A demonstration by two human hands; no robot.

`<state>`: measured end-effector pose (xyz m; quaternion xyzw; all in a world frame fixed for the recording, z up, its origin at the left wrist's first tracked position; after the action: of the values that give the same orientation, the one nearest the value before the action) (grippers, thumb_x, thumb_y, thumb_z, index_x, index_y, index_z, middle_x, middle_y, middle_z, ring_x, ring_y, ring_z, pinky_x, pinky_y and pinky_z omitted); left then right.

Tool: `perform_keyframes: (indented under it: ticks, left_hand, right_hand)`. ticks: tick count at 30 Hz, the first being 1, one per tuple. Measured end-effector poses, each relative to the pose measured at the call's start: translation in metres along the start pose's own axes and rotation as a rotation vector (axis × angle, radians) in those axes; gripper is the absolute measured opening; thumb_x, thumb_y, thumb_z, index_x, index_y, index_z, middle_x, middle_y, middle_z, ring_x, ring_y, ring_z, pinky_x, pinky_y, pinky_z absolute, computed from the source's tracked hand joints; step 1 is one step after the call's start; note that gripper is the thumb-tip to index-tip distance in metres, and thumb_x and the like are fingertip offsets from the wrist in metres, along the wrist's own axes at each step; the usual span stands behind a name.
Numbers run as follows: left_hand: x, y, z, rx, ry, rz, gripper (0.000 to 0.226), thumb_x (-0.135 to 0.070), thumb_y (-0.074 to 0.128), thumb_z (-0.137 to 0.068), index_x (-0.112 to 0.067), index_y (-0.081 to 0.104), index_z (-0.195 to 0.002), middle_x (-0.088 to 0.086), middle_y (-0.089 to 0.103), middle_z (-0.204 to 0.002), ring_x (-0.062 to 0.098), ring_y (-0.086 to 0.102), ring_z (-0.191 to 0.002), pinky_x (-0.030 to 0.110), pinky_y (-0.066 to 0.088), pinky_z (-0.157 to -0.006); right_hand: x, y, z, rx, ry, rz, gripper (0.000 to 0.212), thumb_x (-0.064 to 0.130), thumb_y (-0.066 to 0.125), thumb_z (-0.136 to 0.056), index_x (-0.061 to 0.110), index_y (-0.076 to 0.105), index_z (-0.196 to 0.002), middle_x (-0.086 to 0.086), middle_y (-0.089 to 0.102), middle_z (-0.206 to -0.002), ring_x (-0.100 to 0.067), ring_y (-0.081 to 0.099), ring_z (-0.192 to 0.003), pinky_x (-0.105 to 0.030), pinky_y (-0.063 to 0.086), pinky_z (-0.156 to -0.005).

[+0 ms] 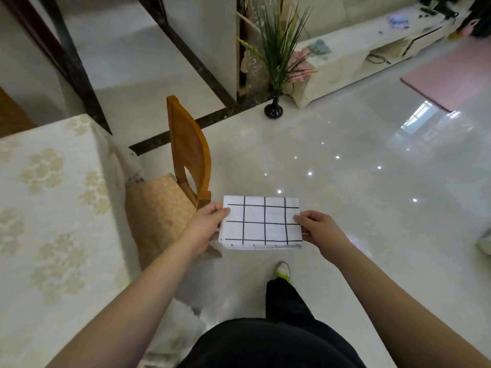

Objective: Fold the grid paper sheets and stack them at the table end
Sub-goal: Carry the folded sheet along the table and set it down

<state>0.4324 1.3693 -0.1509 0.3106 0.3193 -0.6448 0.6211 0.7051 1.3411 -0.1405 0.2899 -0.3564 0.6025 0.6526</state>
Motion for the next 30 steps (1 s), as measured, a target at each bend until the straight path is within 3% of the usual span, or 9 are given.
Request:
perform_keyframes:
  ticks: [3, 8, 12, 22, 27, 30]
  left_hand:
    - [-0.033, 0.016, -0.033, -0.041, 0.026, -0.002, 0.021, -0.02, 0.057, -0.096, -0.004, 0.064, -0.108, 0.016, 0.072, -0.105, 0.033, 0.068, -0.099, 0.048, 0.056, -0.087]
    - [-0.079, 0.04, -0.074, -0.112, 0.017, 0.008, 0.019, -0.023, 0.058, -0.095, -0.007, 0.064, -0.103, 0.012, 0.073, -0.099, 0.029, 0.069, -0.091, 0.034, 0.055, -0.067]
    - [-0.106, 0.047, -0.101, -0.199, 0.023, 0.017, 0.019, -0.023, 0.06, -0.094, -0.006, 0.064, -0.102, 0.011, 0.072, -0.097, 0.024, 0.067, -0.084, 0.031, 0.053, -0.066]
    - [-0.153, 0.015, -0.18, -0.301, 0.049, 0.121, 0.012, -0.017, 0.059, -0.095, -0.005, 0.062, -0.1, 0.007, 0.069, -0.088, 0.021, 0.062, -0.079, 0.027, 0.051, -0.063]
    - [-0.185, -0.02, -0.236, -0.32, 0.066, 0.223, 0.02, -0.017, 0.058, -0.095, -0.001, 0.061, -0.107, 0.016, 0.067, -0.097, 0.028, 0.061, -0.088, 0.043, 0.051, -0.081]
    - [-0.199, -0.039, -0.266, -0.316, 0.034, 0.253, 0.016, -0.026, 0.06, -0.094, -0.012, 0.065, -0.101, 0.007, 0.074, -0.093, 0.029, 0.065, -0.089, 0.046, 0.051, -0.083]
  right_hand:
    - [0.029, -0.012, -0.049, 0.032, -0.024, -0.002, 0.008, 0.009, 0.061, -0.092, 0.002, 0.063, -0.089, -0.011, 0.068, -0.081, -0.019, 0.067, -0.069, -0.026, 0.056, -0.061]
    - [0.087, -0.028, -0.119, 0.089, -0.051, 0.023, 0.008, 0.005, 0.06, -0.092, 0.003, 0.063, -0.085, -0.008, 0.067, -0.074, -0.013, 0.066, -0.059, -0.024, 0.055, -0.057]
    - [0.127, -0.033, -0.169, 0.156, -0.08, 0.081, 0.01, 0.008, 0.063, -0.09, -0.002, 0.065, -0.092, -0.011, 0.068, -0.082, -0.017, 0.066, -0.068, -0.031, 0.056, -0.068]
    - [0.2, 0.021, -0.27, 0.291, -0.095, 0.124, 0.014, 0.006, 0.061, -0.092, -0.006, 0.065, -0.098, -0.014, 0.066, -0.085, -0.022, 0.063, -0.073, -0.027, 0.057, -0.067]
    - [0.243, 0.071, -0.329, 0.345, -0.084, 0.163, 0.01, 0.005, 0.061, -0.092, -0.004, 0.064, -0.097, -0.014, 0.065, -0.085, -0.021, 0.064, -0.073, -0.024, 0.058, -0.066]
    - [0.272, 0.096, -0.358, 0.356, -0.081, 0.193, 0.01, 0.004, 0.061, -0.091, -0.003, 0.065, -0.096, -0.015, 0.067, -0.088, -0.022, 0.065, -0.077, -0.022, 0.057, -0.062]
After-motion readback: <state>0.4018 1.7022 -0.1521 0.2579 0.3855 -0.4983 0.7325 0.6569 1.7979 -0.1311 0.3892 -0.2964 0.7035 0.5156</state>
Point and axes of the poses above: each hand's wrist, its own z-axis away from the middle knuckle, its own y-axis out of the palm, x = y × z, the point moved 10 cm from there along -z, towards the middle knuckle
